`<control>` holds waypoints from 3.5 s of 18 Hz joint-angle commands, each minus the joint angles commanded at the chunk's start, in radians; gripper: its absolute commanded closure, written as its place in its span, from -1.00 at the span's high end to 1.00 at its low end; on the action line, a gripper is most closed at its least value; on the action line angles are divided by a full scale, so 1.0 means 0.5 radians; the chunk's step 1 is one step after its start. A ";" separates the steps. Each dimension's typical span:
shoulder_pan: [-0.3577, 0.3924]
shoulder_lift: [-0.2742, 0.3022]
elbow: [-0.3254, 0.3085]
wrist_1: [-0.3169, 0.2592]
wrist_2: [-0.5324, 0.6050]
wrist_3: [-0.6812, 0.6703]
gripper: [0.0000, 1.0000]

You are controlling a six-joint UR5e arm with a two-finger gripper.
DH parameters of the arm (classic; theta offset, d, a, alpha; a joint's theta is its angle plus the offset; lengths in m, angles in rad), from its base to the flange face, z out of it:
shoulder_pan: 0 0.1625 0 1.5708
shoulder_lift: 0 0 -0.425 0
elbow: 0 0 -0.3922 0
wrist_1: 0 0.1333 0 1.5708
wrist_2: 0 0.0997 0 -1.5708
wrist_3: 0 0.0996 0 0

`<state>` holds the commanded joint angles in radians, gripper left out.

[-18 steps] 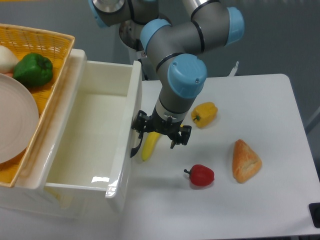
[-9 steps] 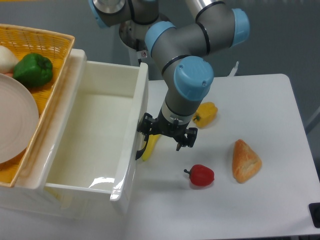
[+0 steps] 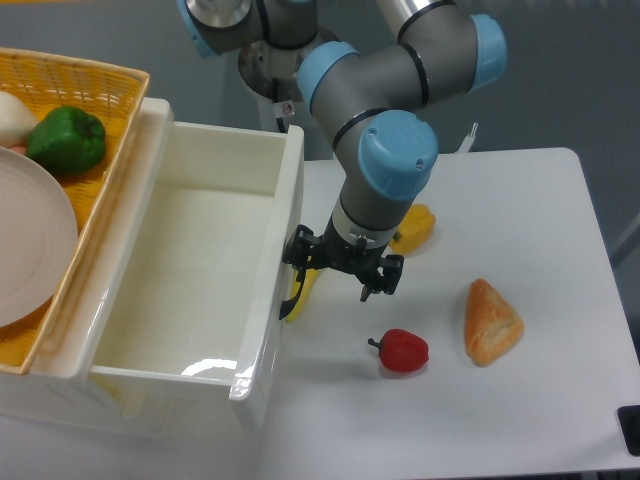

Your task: Slide the top white drawer open

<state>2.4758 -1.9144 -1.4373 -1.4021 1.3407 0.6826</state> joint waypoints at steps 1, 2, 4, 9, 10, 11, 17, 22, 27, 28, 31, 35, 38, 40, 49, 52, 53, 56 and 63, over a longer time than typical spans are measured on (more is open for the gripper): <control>0.000 0.000 0.000 0.003 0.003 0.003 1.00; 0.003 0.000 0.000 0.003 0.003 0.015 1.00; 0.012 0.003 0.000 0.000 0.003 0.021 1.00; 0.012 0.000 -0.003 0.003 -0.015 0.012 1.00; 0.012 -0.003 -0.006 0.003 -0.021 0.006 1.00; 0.012 -0.003 -0.006 0.003 -0.031 0.000 1.00; 0.012 -0.022 -0.012 0.000 -0.055 -0.006 1.00; 0.055 -0.034 -0.009 -0.003 -0.126 -0.012 1.00; 0.083 -0.034 -0.009 -0.012 -0.187 -0.012 1.00; 0.092 -0.034 -0.006 -0.021 -0.205 -0.015 1.00; 0.098 -0.037 -0.009 -0.034 -0.224 -0.015 1.00; 0.098 -0.040 -0.009 -0.043 -0.267 -0.037 1.00; 0.098 -0.040 -0.025 -0.043 -0.301 -0.043 1.00; 0.098 -0.040 -0.025 -0.043 -0.313 -0.067 1.00; 0.132 -0.034 -0.006 -0.034 -0.347 -0.064 1.00; 0.156 -0.025 0.000 -0.022 -0.347 -0.049 1.00; 0.172 -0.022 0.006 -0.009 -0.347 -0.040 1.00; 0.193 -0.022 0.009 0.110 -0.322 0.076 1.00; 0.380 -0.040 -0.003 0.181 -0.157 0.542 1.00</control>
<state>2.6659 -1.9343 -1.4389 -1.3115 1.2620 0.9537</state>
